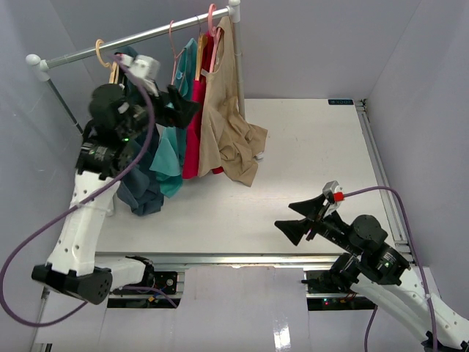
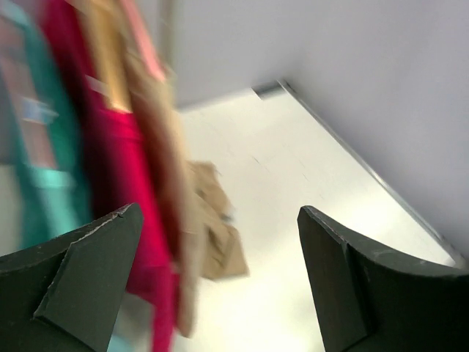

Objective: Place the t-shirt on the hanger
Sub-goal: Reset both arms

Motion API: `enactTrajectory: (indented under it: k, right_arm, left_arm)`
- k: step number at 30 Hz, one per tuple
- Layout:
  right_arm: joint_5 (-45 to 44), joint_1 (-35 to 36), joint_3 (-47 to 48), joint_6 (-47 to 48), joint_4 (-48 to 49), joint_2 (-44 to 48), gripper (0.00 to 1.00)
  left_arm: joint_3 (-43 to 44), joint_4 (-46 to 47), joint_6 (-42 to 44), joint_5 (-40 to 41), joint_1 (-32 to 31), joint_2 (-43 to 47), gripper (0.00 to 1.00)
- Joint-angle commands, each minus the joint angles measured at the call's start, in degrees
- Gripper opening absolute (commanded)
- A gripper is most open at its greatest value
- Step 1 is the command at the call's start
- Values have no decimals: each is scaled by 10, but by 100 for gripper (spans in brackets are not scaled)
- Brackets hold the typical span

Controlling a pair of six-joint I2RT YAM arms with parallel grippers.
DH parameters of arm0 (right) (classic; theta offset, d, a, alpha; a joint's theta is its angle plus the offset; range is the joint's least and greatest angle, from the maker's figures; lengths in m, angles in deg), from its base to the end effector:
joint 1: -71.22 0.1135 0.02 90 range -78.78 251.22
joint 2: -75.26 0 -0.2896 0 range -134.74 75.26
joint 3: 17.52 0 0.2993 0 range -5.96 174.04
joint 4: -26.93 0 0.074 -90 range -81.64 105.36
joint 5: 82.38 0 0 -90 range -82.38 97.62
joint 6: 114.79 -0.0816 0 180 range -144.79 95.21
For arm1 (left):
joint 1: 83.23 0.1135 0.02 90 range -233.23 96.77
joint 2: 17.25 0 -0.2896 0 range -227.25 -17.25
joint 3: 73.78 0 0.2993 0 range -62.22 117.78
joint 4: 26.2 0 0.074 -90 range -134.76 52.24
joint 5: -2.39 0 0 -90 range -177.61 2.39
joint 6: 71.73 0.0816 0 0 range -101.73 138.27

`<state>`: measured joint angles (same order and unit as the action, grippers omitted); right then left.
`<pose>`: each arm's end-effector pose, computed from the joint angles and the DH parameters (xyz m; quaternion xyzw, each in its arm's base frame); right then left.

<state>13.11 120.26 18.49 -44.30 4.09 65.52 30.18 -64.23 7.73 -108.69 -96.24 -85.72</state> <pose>0.0976 0.1244 0.3043 -0.2082 0.6533 0.4366 0.5824 0.2929 -0.0978 0.5500 0.1417 0.7075 -0.2681 0.6383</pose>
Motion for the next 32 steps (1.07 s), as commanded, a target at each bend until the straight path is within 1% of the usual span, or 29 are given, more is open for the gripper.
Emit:
enactTrajectory:
  k: [1,2,4,6,9,10,11,13,15,20,25,32]
  right_arm:
    - [-109,1,27,-18,30,-43,90]
    - [-130,1,40,-19,24,-55,90]
    - [-165,1,59,-27,3,-73,90]
    - [-224,0,78,-48,-32,-102,90]
    - [-291,0,110,-61,-77,-145,90]
    - [-296,1,114,-61,-91,-157,90]
    - [-302,0,119,-59,-97,-163,90]
    - [-310,0,125,-52,-109,-172,90]
    - [-309,0,124,-44,-111,-173,90]
    - [-267,1,106,15,-86,-152,90]
    - [-254,0,89,36,-62,-120,90]
    - [-222,1,90,53,-56,-118,90]
  left_arm:
    - [-42,18,0,55,-154,-19,98]
    - [-61,28,0,82,-192,-18,98]
    - [-100,59,-4,108,-239,-2,98]
    - [-169,92,-7,136,-298,14,98]
    - [-249,107,-12,205,-364,31,98]
    - [-266,118,-16,227,-394,36,98]
    - [-307,130,-19,239,-409,51,98]
    - [-366,190,-33,249,-435,96,98]
    - [-431,231,-49,259,-441,134,98]
    - [-550,289,-61,279,-444,202,98]
    - [-608,317,-49,260,-444,246,98]
    - [-654,334,-39,274,-444,306,98]
